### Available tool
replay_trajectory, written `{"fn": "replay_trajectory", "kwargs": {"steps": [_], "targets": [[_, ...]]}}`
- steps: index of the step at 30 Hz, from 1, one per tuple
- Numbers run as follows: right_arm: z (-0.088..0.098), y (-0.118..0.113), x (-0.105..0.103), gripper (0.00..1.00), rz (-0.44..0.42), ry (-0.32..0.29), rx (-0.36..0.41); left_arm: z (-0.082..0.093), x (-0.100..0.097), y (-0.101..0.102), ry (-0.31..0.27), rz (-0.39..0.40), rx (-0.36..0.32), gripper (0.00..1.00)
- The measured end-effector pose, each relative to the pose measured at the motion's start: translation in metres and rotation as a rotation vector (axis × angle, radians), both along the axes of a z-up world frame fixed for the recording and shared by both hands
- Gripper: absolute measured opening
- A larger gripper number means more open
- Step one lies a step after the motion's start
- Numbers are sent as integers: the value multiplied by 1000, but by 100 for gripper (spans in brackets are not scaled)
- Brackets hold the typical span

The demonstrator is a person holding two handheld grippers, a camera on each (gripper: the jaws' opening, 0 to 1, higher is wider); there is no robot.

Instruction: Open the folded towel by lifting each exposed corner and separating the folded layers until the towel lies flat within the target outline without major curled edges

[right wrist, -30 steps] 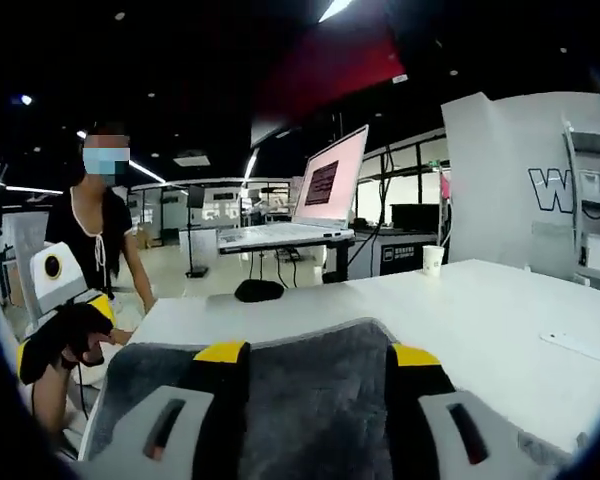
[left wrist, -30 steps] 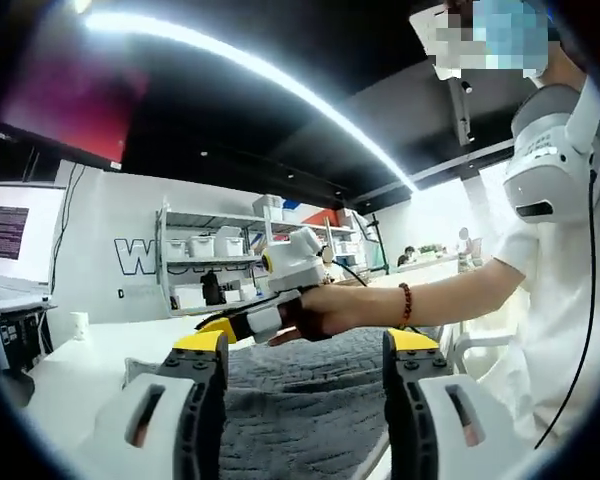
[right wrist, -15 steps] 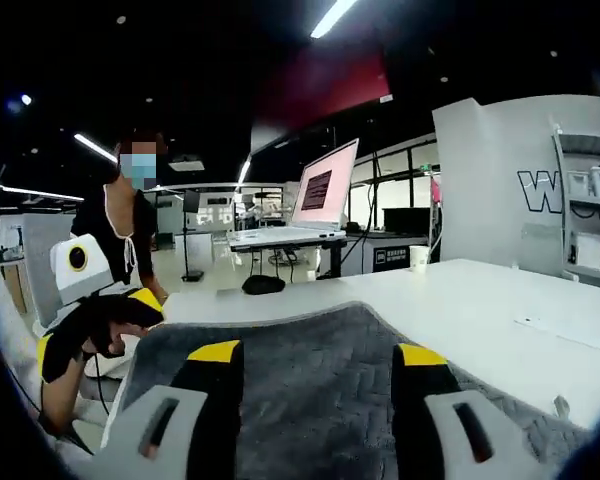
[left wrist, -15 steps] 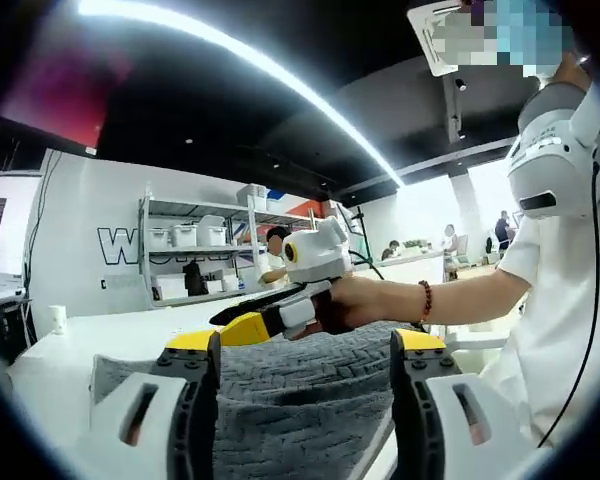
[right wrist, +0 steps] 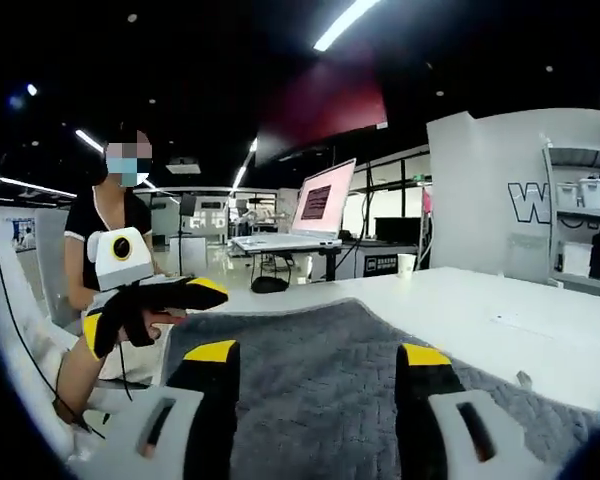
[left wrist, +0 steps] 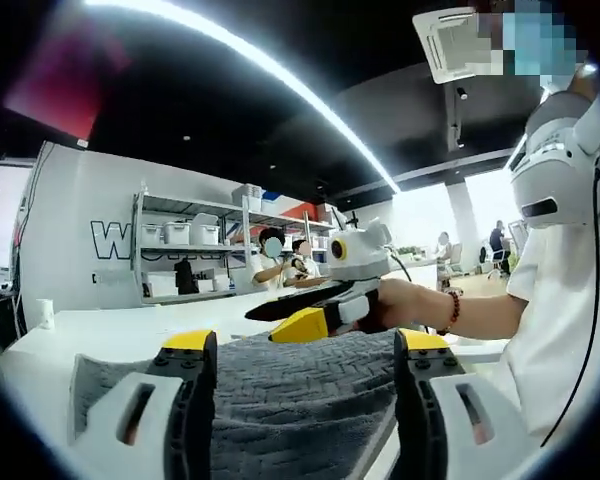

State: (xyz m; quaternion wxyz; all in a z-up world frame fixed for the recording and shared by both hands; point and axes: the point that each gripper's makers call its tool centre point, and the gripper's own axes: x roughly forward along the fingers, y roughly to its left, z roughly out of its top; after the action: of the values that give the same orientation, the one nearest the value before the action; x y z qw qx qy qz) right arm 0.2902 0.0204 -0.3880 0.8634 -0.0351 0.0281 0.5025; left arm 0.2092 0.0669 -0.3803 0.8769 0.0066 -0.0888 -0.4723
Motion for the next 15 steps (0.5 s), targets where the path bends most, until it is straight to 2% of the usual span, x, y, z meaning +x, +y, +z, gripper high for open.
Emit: {"fn": "replay_trajectory", "kwargs": {"steps": [4,9,15], "targets": [[12,-14,-16,65,-7,-40,20,3,-3,-3,-10,2,14,72],[25,-36,-33,69,-25,-86,62,16,-13,-10,-33,-8,0,77],[29,-76,-42,74,-123,-133,49,22,-22,-15,-37,-1,29,81]]}}
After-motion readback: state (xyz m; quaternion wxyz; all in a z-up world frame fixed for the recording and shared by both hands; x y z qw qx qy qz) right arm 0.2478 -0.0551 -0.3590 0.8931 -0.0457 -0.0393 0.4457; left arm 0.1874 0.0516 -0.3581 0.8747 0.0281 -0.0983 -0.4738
